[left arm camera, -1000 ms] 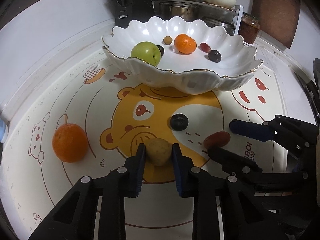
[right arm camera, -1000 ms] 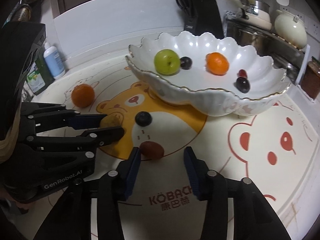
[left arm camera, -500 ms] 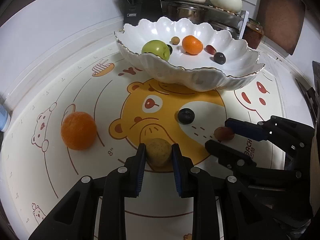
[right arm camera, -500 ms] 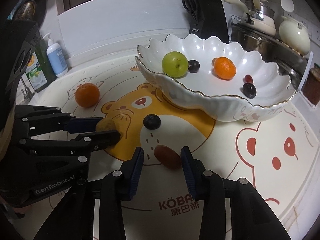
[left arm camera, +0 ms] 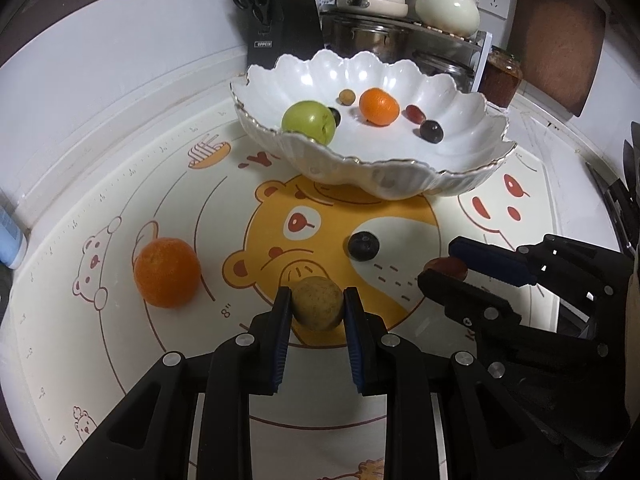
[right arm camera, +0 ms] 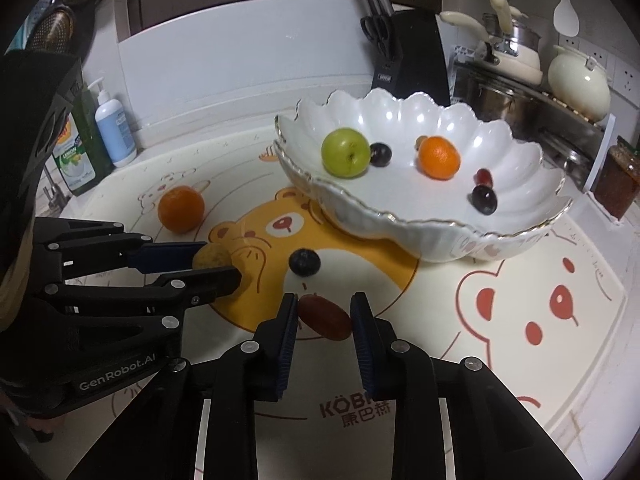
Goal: Organize fruits
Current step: 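Carry the tan fruit and red date into the bowl and open both tools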
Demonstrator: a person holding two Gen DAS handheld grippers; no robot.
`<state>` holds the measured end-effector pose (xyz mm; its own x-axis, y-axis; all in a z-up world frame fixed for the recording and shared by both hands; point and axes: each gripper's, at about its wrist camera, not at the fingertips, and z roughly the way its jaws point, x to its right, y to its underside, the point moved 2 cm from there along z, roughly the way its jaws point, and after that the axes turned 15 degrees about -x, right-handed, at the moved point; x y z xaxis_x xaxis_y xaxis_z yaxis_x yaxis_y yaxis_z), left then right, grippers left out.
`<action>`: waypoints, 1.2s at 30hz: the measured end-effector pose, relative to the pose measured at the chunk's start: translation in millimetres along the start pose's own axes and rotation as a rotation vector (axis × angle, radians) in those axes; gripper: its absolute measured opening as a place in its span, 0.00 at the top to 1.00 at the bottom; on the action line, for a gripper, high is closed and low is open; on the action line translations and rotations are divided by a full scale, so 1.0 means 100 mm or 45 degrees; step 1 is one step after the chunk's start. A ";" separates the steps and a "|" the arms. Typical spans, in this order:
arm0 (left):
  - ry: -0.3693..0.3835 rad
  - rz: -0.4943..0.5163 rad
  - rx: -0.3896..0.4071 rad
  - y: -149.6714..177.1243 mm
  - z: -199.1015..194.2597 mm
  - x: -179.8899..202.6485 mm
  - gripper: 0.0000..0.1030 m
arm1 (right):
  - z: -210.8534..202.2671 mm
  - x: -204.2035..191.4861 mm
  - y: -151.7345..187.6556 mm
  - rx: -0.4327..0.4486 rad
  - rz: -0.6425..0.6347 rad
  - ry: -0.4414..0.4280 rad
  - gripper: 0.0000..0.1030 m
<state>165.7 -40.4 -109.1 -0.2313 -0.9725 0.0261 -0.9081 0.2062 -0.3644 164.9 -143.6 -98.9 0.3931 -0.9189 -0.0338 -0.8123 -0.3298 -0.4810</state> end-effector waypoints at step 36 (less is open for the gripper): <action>0.039 0.099 0.159 -0.89 -0.37 0.35 0.75 | -0.55 0.83 -0.51 0.132 0.344 0.106 0.72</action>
<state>225.5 -89.2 -41.7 -0.3114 -0.9501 0.0207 -0.8369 0.2638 -0.4796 214.7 -214.7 -28.8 0.1286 -0.9863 -0.1030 -0.8328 -0.0510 -0.5511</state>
